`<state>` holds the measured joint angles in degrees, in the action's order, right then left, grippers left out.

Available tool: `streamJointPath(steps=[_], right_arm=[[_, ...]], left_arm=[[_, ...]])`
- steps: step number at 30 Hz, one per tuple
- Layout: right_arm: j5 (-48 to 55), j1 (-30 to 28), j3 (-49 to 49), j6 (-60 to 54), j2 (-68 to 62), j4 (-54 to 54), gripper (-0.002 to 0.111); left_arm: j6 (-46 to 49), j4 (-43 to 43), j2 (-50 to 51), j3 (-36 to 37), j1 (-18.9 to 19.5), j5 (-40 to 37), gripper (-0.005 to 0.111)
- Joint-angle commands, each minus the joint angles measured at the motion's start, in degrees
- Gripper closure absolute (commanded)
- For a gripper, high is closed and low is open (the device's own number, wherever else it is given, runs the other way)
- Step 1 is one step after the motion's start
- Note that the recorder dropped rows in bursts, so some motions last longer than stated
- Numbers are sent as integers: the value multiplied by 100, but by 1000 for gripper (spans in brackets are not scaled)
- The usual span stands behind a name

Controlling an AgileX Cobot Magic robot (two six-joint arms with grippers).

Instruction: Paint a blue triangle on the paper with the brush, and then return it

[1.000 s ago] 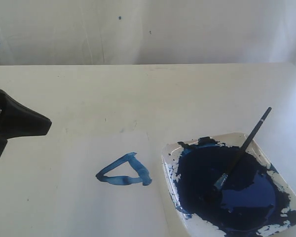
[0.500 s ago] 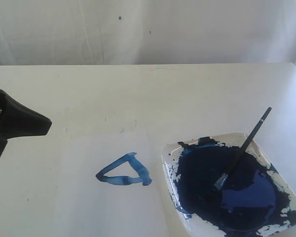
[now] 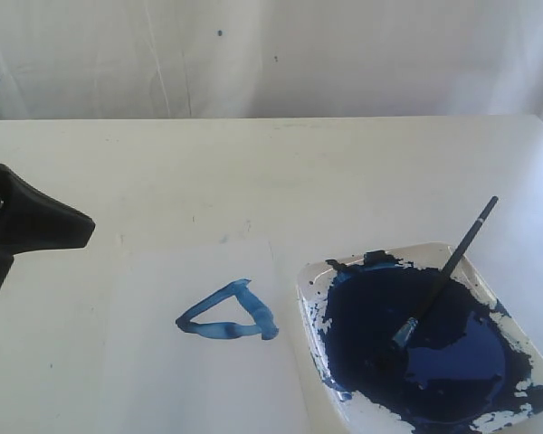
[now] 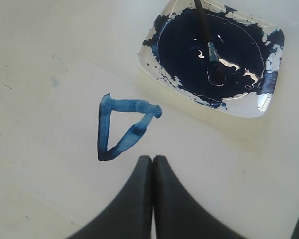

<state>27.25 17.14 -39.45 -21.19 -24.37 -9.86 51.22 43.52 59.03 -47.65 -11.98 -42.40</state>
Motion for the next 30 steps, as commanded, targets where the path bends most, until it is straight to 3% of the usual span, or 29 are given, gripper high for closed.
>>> streamJointPath(steps=[1, 9, 22, 30], right_arm=[[13, 18, 43, 63, 93, 434, 108], [-679, 6, 1229, 63, 727, 445, 108], [-675, 6, 3685, 235, 1819, 434, 108], [-920, -275, 3945, 966, 2417, 624, 108]], left_arm=[[-4, 102, -30, 32, -9, -50, 107], [-4, 102, -30, 32, -9, -50, 107], [-4, 102, -30, 32, -9, -50, 107], [-4, 91, -30, 32, -9, -34, 107]])
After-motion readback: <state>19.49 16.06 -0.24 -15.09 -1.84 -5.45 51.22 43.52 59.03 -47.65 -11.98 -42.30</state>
